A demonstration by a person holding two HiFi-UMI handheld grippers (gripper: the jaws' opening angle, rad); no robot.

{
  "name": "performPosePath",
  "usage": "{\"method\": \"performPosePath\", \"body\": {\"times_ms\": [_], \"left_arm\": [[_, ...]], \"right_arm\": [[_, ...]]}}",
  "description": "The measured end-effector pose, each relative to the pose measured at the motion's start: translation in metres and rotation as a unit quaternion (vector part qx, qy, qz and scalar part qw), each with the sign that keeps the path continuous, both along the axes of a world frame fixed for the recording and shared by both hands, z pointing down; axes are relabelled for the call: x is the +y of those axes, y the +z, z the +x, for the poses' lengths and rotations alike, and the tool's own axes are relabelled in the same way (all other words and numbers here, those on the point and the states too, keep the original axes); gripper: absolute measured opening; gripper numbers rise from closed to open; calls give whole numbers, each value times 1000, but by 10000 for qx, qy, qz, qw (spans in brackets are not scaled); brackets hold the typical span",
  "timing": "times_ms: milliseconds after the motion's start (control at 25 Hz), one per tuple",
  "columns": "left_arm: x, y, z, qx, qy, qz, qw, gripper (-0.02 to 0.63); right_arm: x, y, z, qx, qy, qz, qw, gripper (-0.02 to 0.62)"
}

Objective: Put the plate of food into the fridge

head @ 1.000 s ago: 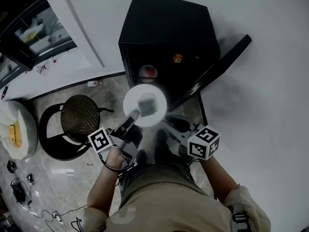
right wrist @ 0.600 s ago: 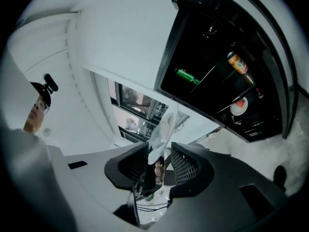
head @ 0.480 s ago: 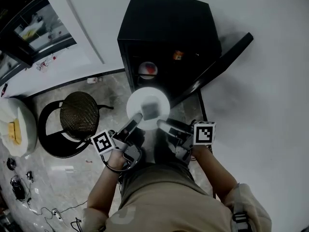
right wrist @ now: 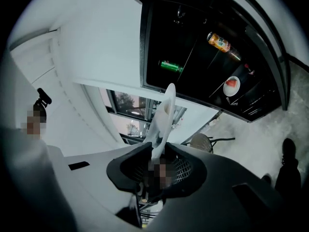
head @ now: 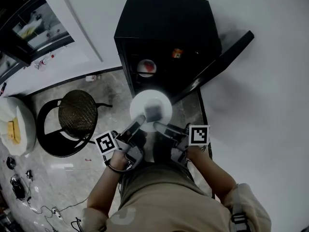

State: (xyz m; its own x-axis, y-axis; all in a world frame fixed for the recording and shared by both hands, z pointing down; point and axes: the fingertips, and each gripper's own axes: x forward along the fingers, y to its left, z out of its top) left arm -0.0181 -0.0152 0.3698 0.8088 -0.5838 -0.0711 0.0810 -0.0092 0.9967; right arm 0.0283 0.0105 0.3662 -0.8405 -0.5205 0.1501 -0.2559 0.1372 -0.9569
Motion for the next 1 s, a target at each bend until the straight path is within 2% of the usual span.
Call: {"method": "performPosePath", "body": {"times_ms": [120,320,560,760,1000], "left_arm": [[2,3,3,-20,32,9,10000,43],[2,5,8,-206,191,191,9994,43],[5,17,11,-279,244,110,9993,43],[10,22,17,-667,544,299,9958,43],[14,29,18,-934,661,225,9932,63]], "right_arm": [[1,7,3,47,140,-128,9998,81],[4,17,10,-215,405,-530,9975,55],[6,29,17,-185,645,-888,9938,48],[6,37,25,-169,876,-1107,9898,32],[6,47,26,-464,987,-1454,9833,31]]}}
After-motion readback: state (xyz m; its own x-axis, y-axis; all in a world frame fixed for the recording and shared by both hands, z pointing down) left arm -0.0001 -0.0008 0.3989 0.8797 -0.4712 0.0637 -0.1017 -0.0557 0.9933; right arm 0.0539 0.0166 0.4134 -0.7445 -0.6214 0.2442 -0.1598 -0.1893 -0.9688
